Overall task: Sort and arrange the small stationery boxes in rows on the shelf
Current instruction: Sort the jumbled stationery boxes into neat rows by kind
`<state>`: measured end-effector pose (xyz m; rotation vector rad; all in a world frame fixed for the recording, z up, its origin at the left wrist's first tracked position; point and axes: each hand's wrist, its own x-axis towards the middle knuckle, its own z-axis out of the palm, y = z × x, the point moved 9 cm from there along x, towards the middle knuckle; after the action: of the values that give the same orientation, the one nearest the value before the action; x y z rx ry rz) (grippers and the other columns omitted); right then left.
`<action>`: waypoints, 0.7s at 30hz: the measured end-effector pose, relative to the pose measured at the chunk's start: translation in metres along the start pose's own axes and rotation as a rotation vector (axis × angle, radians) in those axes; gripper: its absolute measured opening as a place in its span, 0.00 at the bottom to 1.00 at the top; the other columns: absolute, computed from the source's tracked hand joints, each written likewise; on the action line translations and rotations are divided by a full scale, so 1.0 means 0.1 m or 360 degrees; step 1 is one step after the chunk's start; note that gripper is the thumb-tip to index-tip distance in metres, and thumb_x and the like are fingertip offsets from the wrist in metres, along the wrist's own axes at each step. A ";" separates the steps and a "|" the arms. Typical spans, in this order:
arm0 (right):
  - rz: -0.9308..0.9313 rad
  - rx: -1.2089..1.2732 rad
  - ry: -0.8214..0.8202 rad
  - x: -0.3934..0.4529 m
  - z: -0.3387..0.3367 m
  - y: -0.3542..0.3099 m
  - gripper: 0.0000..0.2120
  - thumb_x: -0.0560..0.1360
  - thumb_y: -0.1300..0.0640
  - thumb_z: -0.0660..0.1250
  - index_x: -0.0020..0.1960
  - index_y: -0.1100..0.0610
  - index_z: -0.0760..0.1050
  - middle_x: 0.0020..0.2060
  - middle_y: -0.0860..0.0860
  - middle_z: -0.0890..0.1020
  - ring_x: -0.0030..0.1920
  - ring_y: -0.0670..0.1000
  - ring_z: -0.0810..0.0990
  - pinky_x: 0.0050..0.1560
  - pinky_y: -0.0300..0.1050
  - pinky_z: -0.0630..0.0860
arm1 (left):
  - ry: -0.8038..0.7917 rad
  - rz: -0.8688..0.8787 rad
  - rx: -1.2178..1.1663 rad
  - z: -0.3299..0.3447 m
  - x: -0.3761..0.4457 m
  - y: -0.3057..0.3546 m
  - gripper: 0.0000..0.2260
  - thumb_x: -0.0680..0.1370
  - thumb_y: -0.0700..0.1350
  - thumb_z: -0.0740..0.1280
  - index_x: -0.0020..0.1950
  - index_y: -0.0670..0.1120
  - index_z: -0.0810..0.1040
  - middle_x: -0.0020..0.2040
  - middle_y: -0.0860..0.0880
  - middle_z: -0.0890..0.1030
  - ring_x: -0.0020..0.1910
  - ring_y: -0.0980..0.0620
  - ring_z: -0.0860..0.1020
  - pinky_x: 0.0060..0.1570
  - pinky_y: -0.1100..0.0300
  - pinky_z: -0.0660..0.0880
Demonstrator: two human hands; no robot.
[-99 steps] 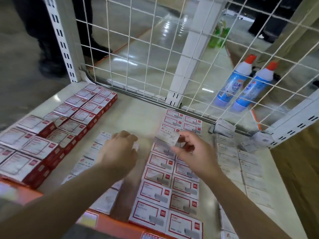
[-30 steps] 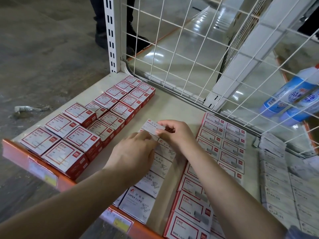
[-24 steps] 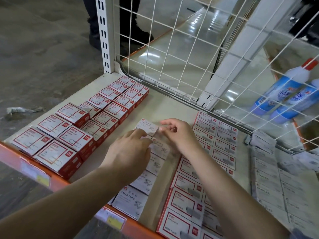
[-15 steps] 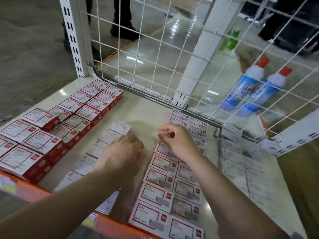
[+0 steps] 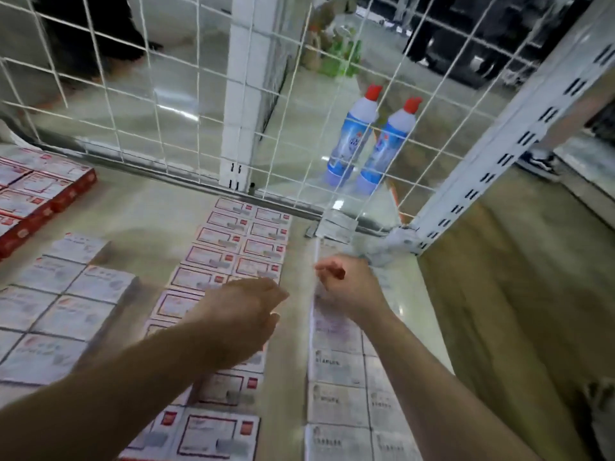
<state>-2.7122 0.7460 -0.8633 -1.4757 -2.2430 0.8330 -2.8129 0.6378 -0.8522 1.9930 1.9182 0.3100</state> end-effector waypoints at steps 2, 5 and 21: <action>0.0021 -0.0026 0.0030 -0.01 -0.13 0.15 0.11 0.74 0.64 0.63 0.52 0.57 0.81 0.45 0.47 0.80 0.49 0.48 0.78 0.44 0.32 0.69 | -0.0054 0.0054 0.0033 0.09 0.12 0.18 0.20 0.81 0.51 0.53 0.74 0.54 0.58 0.73 0.56 0.62 0.70 0.56 0.62 0.68 0.61 0.60; 0.0095 -0.0049 0.0108 -0.02 -0.32 0.36 0.13 0.75 0.64 0.61 0.55 0.56 0.80 0.52 0.50 0.82 0.52 0.48 0.77 0.49 0.33 0.67 | -0.0049 0.0135 0.0085 0.17 0.29 0.43 0.21 0.81 0.51 0.53 0.75 0.51 0.56 0.74 0.54 0.60 0.71 0.55 0.61 0.68 0.60 0.61; 0.0127 -0.0337 0.0460 0.47 -0.90 0.98 0.23 0.73 0.67 0.61 0.67 0.62 0.69 0.66 0.56 0.69 0.66 0.55 0.66 0.63 0.40 0.60 | 0.0011 0.0110 0.0214 0.41 0.89 0.71 0.18 0.81 0.53 0.52 0.69 0.49 0.65 0.63 0.52 0.69 0.59 0.52 0.71 0.57 0.55 0.72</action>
<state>-2.6103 0.8436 -0.8580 -1.6685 -2.1158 0.3802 -2.7263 0.7213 -0.8688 2.1504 1.9237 0.2109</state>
